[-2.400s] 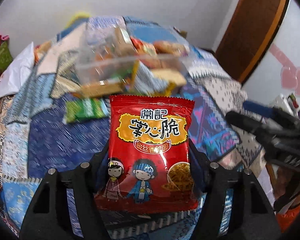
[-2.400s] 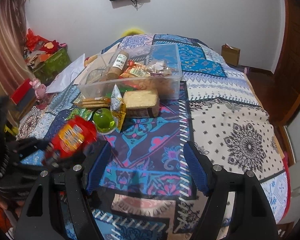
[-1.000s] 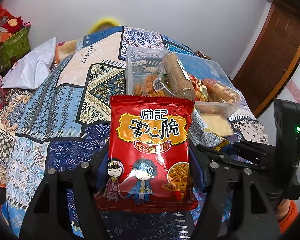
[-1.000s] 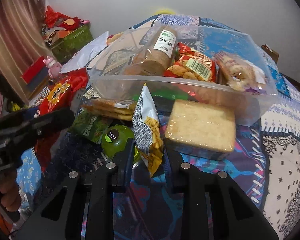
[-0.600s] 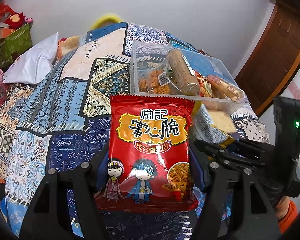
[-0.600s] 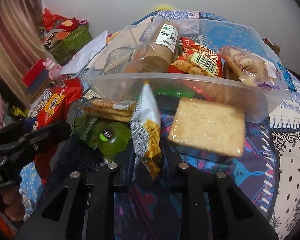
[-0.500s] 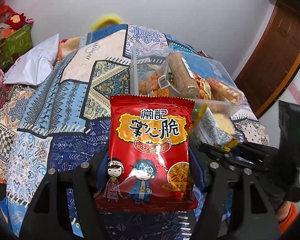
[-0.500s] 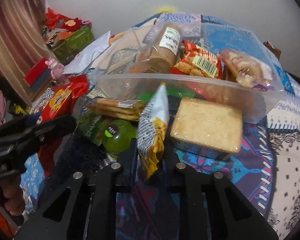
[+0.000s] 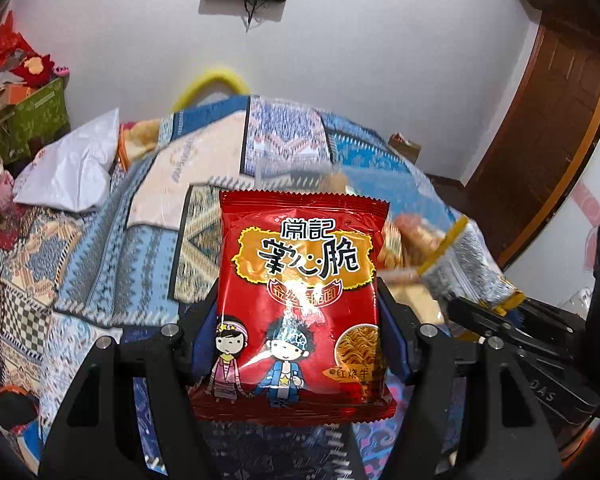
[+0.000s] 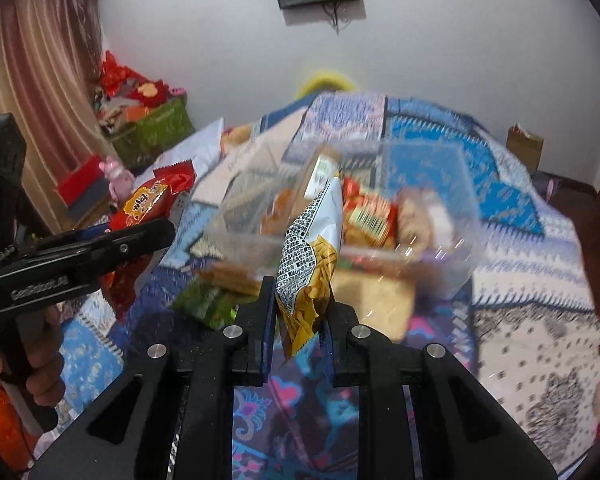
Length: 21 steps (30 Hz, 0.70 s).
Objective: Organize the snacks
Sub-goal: 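Carry both bags over the clear box and release them inside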
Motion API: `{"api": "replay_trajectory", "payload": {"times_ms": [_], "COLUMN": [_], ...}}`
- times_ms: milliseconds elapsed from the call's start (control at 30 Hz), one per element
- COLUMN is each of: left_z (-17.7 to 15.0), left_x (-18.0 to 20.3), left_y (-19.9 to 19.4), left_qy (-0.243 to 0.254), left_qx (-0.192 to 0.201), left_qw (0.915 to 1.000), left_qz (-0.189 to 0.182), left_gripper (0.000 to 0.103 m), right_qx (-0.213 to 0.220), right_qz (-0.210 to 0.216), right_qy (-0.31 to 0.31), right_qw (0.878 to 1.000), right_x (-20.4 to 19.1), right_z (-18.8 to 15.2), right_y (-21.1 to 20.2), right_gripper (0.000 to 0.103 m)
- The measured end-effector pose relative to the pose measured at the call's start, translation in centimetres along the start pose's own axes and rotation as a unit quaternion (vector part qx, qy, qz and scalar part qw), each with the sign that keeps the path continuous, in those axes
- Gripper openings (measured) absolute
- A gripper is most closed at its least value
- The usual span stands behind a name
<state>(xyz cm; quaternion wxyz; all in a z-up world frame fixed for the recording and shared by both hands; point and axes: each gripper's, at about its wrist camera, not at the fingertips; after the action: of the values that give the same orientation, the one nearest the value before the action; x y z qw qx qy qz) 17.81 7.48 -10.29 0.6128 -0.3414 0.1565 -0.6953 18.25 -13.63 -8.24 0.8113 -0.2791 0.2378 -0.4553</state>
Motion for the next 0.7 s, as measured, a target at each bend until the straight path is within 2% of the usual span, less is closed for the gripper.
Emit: {"api": "replay_trajectory", "payload": {"times_ms": [333, 600, 700], "left_z": [4.3, 6.3, 6.8], "left_x": [1.0, 1.5, 1.1], "left_y": [1.0, 4.2, 5.9], "left_qy": [0.011, 0.019, 0.008], "left_qx": [0.025, 0.012, -0.001], "left_qw": [0.9996, 0.9996, 0.9999], "left_qz": [0.006, 0.014, 0.011], "left_gripper": [0.067, 0.067, 0.067], "right_qx": [0.040, 0.052, 0.050], "right_qz": [-0.027, -0.034, -0.034], "right_qy": [0.014, 0.010, 0.008], "right_qw": [0.999, 0.998, 0.998], "right_x": [2.6, 3.4, 3.4], "right_z": [3.0, 4.8, 5.3], "right_y": [-0.5, 0.8, 1.7], "right_gripper": [0.017, 0.017, 0.017]}}
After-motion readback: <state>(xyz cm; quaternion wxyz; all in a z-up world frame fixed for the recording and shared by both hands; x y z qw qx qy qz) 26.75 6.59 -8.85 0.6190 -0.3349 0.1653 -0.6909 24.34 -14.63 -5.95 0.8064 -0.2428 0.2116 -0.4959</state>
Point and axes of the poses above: each gripper's, at about its wrist camera, not at the fingertips, and y roughly the way its jaws point, x to its right, z to its top, and after that the axes turned 5 degrees about -z, right-handed
